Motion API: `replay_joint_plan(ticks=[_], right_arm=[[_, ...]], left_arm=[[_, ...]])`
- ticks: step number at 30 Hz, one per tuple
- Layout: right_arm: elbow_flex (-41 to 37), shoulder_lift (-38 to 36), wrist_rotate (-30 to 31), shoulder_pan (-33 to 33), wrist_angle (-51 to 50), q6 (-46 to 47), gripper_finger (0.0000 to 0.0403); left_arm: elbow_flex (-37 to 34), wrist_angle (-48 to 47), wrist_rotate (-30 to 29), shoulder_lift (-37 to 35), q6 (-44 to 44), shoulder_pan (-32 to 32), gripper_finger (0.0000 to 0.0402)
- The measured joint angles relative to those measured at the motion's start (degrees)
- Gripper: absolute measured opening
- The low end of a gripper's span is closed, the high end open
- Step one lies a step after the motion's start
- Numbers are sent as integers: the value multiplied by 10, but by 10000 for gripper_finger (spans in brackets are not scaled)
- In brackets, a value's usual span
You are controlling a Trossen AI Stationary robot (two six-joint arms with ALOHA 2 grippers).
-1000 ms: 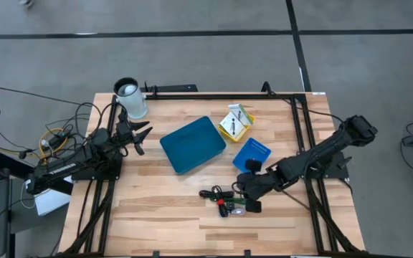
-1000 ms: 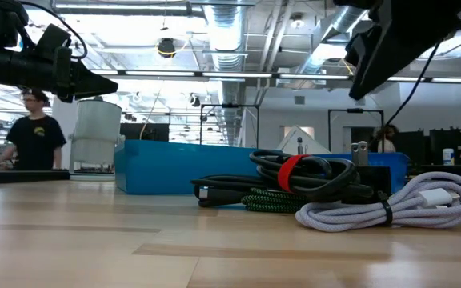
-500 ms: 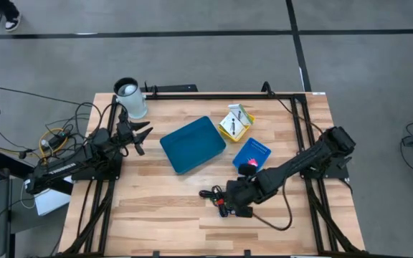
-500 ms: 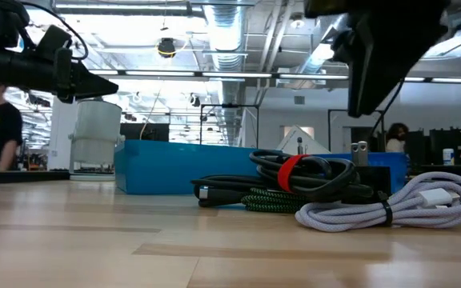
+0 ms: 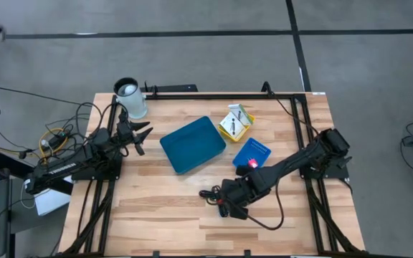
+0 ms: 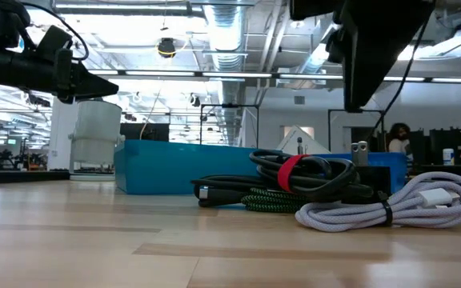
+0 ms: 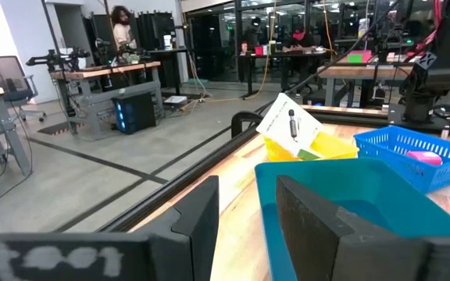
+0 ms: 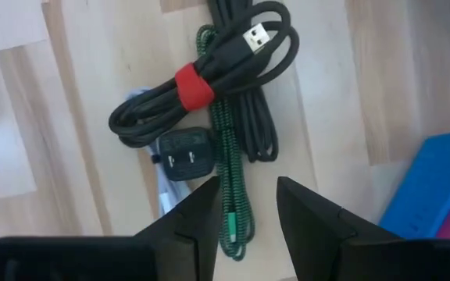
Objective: Pick and place items into bin
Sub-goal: Put the black charger adapter into the blue bin
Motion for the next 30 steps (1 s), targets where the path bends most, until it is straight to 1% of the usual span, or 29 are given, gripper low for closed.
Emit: replay_joint_plan(ticks=[6, 15, 21, 24, 30], right_arm=[[0, 0, -32, -4, 7, 1, 133], [0, 1, -36, -8, 19, 47, 169], [0, 23, -50, -16, 17, 89, 167], [-3, 27, -51, -19, -8, 73, 159], [3, 27, -51, -21, 11, -14, 147]], left_arm=[[0, 0, 0, 0, 0, 0, 119], [0, 0, 0, 0, 0, 0, 119], [0, 0, 0, 0, 0, 0, 119], [0, 0, 0, 0, 0, 0, 119], [0, 0, 0, 1, 0, 0, 119]])
